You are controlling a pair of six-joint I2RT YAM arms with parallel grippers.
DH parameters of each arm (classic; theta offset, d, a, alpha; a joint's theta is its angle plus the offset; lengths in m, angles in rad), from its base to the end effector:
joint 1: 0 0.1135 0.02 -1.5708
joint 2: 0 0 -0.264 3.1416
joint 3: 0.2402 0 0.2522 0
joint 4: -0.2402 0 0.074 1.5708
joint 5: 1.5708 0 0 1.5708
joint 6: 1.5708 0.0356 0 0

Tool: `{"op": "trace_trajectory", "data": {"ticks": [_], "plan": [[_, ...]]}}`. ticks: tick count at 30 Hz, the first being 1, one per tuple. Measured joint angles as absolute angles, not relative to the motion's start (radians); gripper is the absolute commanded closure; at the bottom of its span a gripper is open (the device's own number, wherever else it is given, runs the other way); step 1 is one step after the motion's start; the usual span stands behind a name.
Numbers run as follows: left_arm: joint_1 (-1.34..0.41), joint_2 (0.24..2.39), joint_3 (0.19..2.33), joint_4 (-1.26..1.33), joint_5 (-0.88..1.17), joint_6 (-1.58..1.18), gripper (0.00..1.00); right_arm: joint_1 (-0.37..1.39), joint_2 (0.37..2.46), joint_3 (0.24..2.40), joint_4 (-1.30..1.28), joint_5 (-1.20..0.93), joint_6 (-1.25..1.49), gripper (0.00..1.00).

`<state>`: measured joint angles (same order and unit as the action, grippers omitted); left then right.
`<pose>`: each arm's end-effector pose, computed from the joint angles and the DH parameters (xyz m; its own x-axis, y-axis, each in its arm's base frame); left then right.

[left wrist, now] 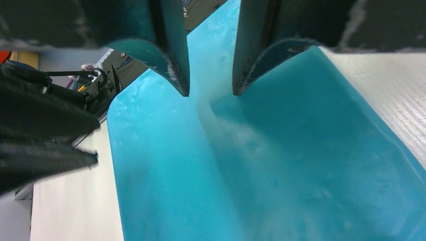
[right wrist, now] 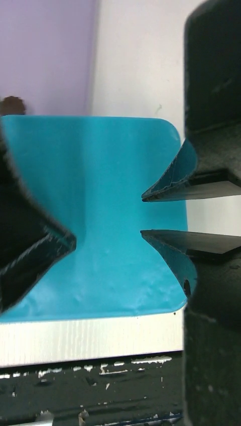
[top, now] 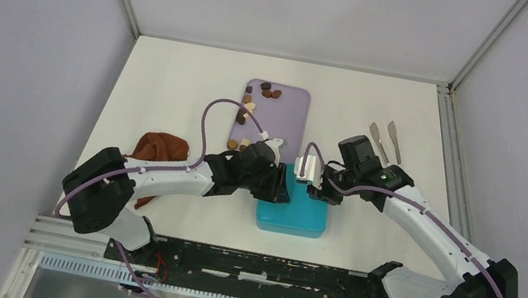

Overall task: Pack the chocolate
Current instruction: Adjust the box lid on the packing box.

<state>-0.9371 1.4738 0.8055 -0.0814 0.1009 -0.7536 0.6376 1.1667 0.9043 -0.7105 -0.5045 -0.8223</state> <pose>0.1771 -0.2471 0.1970 -0.8727 0.0380 -0.4868 0.3404 0.7620 -0.5509 0.1726 0.1493 0.2637 0.0900 -0.7316 -0.6758 -0.9900 0.0080 -0.1406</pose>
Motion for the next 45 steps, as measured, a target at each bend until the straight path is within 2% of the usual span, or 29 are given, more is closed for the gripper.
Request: {"op": "trace_trajectory", "data": {"ticks": [2, 5, 10, 13, 18, 21, 28, 36, 38, 43, 45], "plan": [[-0.937, 1.467, 0.809, -0.085, 0.107, -0.753, 0.45, 0.582, 1.181, 0.891, -0.698, -0.518, -0.804, 0.6], [-0.937, 1.426, 0.809, -0.126, 0.105, -0.752, 0.37, 0.493, 1.18, 0.877, -0.691, -0.559, -0.777, 0.41], [-0.937, 1.255, 0.809, -0.197, 0.054, -0.745, 0.12, 0.329, 1.163, 0.834, -0.628, -0.666, -0.685, 0.2], [-0.937, 1.135, 0.805, -0.253, -0.021, -0.743, 0.04, 0.226, 1.164, 0.791, -0.575, -0.744, -0.596, 0.02], [-0.937, 1.036, 0.702, -0.292, -0.089, -0.746, 0.04, 0.145, 1.179, 0.7, -0.46, -0.803, -0.413, 0.02], [-0.937, 1.092, 0.648, -0.308, -0.086, -0.747, 0.05, 0.147, 1.211, 0.664, -0.431, -0.835, -0.339, 0.03], [-0.935, 1.279, 0.653, -0.268, -0.035, -0.751, 0.16, 0.149, 1.34, 0.657, -0.387, -0.854, -0.241, 0.15], [-0.932, 1.399, 0.701, -0.13, 0.075, -0.751, 0.37, 0.15, 1.47, 0.72, -0.449, -0.893, -0.225, 0.37], [-0.928, 1.401, 0.699, -0.121, 0.101, -0.753, 0.47, 0.147, 1.491, 0.752, -0.482, -0.89, -0.244, 0.41], [-0.922, 1.399, 0.675, -0.074, 0.175, -0.777, 0.48, 0.136, 1.537, 0.824, -0.537, -0.877, -0.298, 0.46], [-0.923, 1.4, 0.665, -0.057, 0.198, -0.78, 0.44, 0.136, 1.559, 0.848, -0.548, -0.874, -0.323, 0.47]]}}
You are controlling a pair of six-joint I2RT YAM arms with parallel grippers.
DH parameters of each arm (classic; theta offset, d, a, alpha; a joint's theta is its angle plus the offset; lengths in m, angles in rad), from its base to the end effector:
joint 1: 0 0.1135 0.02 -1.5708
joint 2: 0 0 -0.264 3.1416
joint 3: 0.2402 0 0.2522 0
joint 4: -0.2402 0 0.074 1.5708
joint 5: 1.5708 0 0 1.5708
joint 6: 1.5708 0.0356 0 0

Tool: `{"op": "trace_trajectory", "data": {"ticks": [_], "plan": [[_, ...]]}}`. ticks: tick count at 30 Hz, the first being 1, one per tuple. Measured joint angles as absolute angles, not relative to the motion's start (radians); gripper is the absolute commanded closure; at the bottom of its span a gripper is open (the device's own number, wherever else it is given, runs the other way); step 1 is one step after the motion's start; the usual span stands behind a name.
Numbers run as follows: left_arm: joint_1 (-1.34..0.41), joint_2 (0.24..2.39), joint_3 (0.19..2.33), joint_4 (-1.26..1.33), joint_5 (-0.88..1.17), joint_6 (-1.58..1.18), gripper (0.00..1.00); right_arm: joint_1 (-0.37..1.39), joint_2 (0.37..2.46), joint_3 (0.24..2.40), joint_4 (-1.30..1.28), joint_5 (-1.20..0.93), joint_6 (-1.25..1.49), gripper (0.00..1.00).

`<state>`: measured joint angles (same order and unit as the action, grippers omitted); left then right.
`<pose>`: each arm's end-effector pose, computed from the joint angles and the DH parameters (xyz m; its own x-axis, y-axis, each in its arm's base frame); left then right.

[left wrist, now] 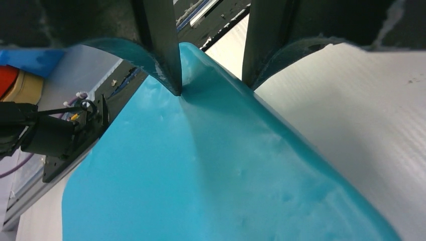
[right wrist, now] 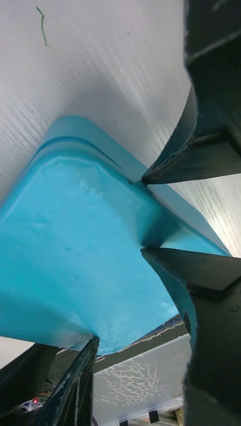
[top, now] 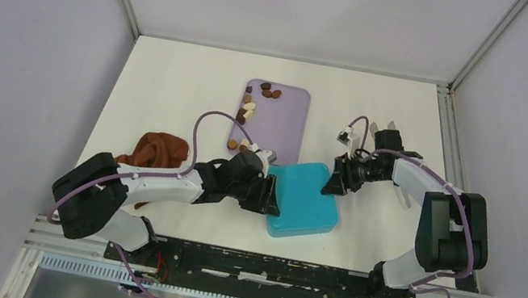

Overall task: Pack the chocolate
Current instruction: Adjust the box lid on the packing box.

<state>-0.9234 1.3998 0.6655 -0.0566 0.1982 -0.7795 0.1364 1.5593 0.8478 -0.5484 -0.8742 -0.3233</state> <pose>0.1595 -0.2225 0.1766 -0.9134 0.0654 -0.4018 0.3142 0.7407 -0.5939 0.2651 0.0639 0.1708 -0.7928 -0.3145 -0.5221 -0.6028 0.5314 0.5952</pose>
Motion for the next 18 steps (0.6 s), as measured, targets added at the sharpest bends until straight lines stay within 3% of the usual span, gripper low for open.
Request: {"op": "trace_trajectory", "data": {"ticks": [5, 10, 14, 18], "plan": [[-0.934, 1.42, 0.664, -0.027, 0.22, -0.781, 0.34, 0.138, 1.617, 0.91, -0.602, -0.881, -0.38, 0.43], [-0.939, 1.395, 0.653, -0.025, 0.187, -0.783, 0.32, 0.149, 1.66, 0.961, -0.657, -0.878, -0.437, 0.36], [-0.939, 1.218, 0.619, -0.112, 0.1, -0.782, 0.28, 0.155, 1.67, 1.014, -0.7, -0.852, -0.488, 0.27], [-0.937, 1.002, 0.624, -0.233, -0.041, -0.772, 0.28, 0.144, 1.625, 1.069, -0.723, -0.79, -0.549, 0.28]]}}
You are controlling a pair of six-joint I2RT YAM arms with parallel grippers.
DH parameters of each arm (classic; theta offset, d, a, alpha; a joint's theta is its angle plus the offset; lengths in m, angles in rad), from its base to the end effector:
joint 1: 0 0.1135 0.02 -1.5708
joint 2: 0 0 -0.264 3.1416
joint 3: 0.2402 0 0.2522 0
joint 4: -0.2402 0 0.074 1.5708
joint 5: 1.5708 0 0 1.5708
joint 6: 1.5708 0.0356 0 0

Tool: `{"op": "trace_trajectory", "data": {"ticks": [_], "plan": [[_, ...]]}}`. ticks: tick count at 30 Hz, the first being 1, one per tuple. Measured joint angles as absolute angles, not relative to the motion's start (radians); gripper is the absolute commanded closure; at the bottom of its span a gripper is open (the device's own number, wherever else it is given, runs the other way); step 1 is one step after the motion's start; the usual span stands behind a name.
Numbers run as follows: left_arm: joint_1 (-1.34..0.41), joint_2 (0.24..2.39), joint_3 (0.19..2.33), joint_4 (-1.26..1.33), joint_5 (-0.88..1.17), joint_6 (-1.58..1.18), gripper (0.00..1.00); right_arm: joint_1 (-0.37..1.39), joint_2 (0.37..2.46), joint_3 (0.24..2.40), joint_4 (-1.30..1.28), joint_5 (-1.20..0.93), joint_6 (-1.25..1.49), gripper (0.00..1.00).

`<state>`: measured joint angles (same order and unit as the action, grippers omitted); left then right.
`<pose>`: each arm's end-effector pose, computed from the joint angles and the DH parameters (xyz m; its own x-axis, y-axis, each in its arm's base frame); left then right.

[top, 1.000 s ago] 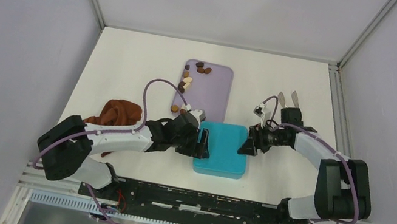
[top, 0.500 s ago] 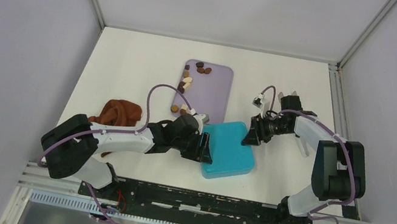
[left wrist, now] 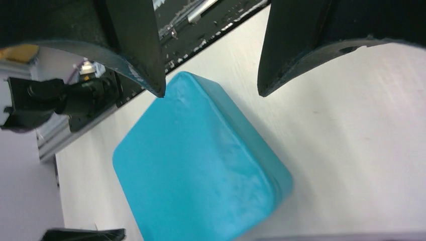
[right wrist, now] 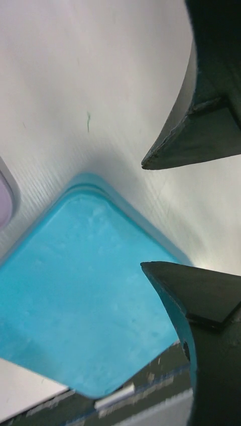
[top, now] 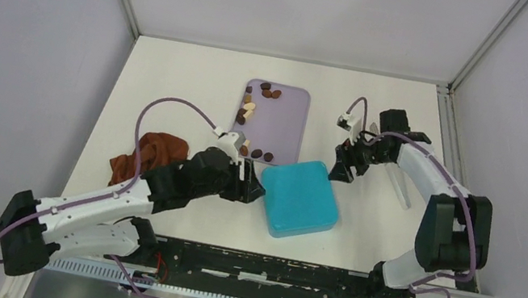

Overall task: Pack the chocolate
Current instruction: Adjust the box lid on the packing box.

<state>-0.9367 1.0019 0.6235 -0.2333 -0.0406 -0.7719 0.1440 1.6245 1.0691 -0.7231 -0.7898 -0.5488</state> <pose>0.1299 -0.1742 0.2383 -0.7915 -0.1000 -0.6029 0.3254 0.7661 -0.5543 0.2957 0.0684 0.2041 -0.6502 -0.4654 -0.6006 -0.7533 0.4977 0.4299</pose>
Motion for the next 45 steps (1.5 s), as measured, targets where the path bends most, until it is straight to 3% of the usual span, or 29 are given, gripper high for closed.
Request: {"op": "trace_trajectory", "data": {"ticks": [2, 4, 8, 11, 17, 25, 32, 40, 45], "plan": [[-0.925, 0.944, 0.639, -0.281, -0.107, -0.76, 0.33, 0.134, 1.559, 1.082, -0.728, -0.752, -0.603, 0.33], [-0.895, 0.938, 0.661, -0.313, -0.15, -0.743, 0.5, 0.128, 1.485, 1.084, -0.737, -0.734, -0.673, 0.37], [-0.762, 1.052, 0.704, -0.318, -0.166, -0.69, 0.65, 0.131, 1.301, 1.073, -0.815, -0.782, -0.959, 0.53], [-0.664, 1.206, 0.734, -0.295, -0.142, -0.641, 0.7, 0.182, 1.196, 1.002, -0.921, -0.85, -1.228, 0.67], [-0.63, 1.419, 0.809, -0.224, -0.07, -0.566, 0.73, 0.496, 1.193, 0.822, -1.028, -0.85, -1.475, 0.75], [-0.63, 1.559, 0.856, -0.098, 0.054, -0.544, 0.74, 0.836, 1.174, 0.725, -0.892, -0.725, -1.432, 0.76], [-0.63, 1.642, 0.865, -0.063, 0.146, -0.545, 0.76, 1.044, 1.296, 0.727, -0.756, -0.548, -1.314, 0.75], [-0.632, 1.658, 0.851, -0.031, 0.179, -0.545, 0.76, 1.065, 1.301, 0.725, -0.691, -0.37, -1.2, 0.71], [-0.669, 1.619, 0.793, -0.026, 0.195, -0.555, 0.76, 0.974, 1.208, 0.686, -0.699, -0.342, -1.206, 0.67]]}}
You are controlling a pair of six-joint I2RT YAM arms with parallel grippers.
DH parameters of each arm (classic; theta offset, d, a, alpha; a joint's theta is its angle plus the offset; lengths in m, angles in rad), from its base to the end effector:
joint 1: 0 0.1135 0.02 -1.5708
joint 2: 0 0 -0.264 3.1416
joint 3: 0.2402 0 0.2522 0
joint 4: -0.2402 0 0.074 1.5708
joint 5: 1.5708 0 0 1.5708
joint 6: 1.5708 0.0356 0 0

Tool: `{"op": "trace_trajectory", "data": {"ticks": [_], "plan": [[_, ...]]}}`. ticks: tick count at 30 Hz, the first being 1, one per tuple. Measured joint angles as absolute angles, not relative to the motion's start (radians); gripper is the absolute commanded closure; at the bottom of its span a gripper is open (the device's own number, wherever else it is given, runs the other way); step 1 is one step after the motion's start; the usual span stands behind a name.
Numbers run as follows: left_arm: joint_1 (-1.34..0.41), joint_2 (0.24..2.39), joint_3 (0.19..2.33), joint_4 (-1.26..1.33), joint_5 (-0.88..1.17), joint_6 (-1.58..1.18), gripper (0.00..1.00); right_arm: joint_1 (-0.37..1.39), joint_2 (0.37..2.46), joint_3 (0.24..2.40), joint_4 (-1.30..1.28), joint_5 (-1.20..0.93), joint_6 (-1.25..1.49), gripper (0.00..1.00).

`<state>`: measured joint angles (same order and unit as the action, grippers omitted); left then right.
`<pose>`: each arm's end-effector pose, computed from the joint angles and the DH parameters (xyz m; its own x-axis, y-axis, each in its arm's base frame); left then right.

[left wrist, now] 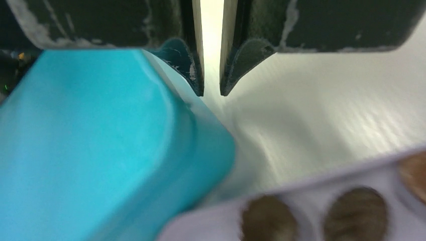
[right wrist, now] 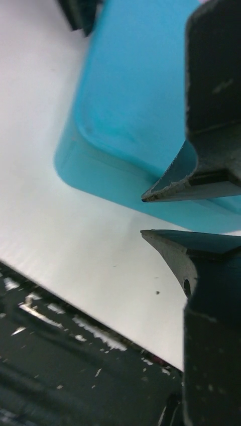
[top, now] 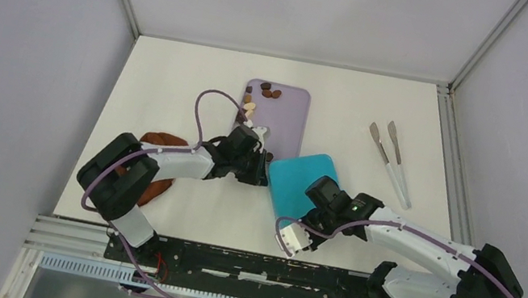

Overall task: Pack the chocolate
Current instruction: Adjust the box lid on the packing box.

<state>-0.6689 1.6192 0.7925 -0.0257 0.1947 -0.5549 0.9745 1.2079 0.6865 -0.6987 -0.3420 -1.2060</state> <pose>0.2425 -0.2004 0.1556 -0.8752 0.0329 -0.4827 0.2909 0.8330 -0.4706 0.1055 0.1768 0.1893 0.6005 -0.6824 -0.4168 -0.7939 -0.5712 -0.2086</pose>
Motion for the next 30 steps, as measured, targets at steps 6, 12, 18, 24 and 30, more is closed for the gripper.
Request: {"op": "trace_trajectory", "data": {"ticks": [6, 12, 18, 24, 30], "plan": [[-0.738, 1.548, 0.745, -0.027, 0.214, -0.573, 0.77, 0.884, 1.129, 0.635, -0.748, -0.344, -1.269, 0.67], [-0.736, 1.451, 0.73, -0.074, 0.096, -0.579, 0.74, 0.862, 1.124, 0.657, -0.926, -0.469, -1.354, 0.67], [-0.694, 1.488, 0.813, -0.126, 0.002, -0.566, 0.75, 0.766, 1.104, 0.745, -0.973, -0.536, -1.355, 0.7], [-0.659, 1.673, 0.958, -0.131, 0.001, -0.544, 0.75, 0.664, 1.047, 0.549, -0.861, -0.395, -1.296, 0.71], [-0.658, 1.745, 1.015, -0.141, 0.045, -0.539, 0.76, 0.598, 1.078, 0.526, -0.743, -0.331, -1.272, 0.71]]}}
